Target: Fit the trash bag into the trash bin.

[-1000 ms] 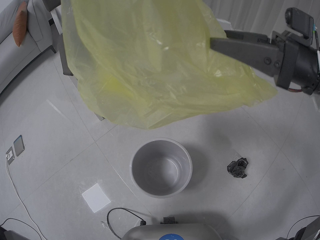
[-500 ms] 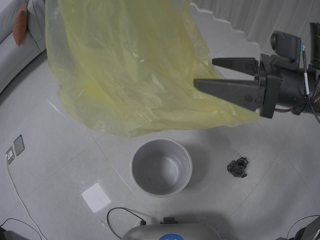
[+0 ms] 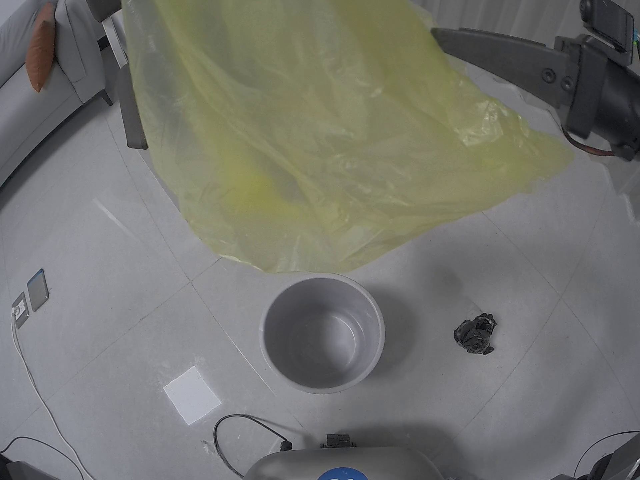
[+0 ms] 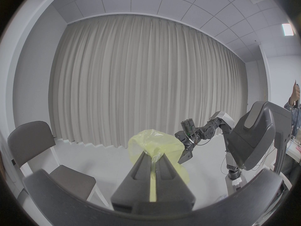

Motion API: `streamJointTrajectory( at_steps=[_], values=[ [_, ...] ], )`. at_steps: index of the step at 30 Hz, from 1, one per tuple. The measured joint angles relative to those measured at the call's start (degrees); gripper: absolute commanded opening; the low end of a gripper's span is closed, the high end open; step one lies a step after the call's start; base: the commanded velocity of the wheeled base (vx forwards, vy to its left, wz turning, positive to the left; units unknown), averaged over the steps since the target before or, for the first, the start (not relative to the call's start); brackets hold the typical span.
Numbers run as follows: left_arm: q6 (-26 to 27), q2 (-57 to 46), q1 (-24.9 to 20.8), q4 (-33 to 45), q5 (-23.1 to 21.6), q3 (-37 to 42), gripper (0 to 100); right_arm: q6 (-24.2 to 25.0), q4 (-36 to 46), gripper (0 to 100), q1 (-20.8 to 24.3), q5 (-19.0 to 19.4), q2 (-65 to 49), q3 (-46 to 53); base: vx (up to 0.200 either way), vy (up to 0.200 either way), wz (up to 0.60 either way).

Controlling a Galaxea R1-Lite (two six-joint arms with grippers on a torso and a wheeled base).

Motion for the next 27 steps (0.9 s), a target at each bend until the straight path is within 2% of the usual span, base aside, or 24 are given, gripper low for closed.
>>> streamJointTrajectory(
  at_steps=[12,27],
  values=[
    [0.00,-0.88,0.00,-0.11,-0.68,1.18,0,0.22,-0.35,100,-1.73,1.48,4.24,-3.47,0.000,0.000,0.00],
    [-0.27,-1.05,0.20,-1.23,-0.68,1.22,0,-0.35,-0.48,100,2.36,1.58,5.95,4.90,0.000,0.000,0.00]
  ],
)
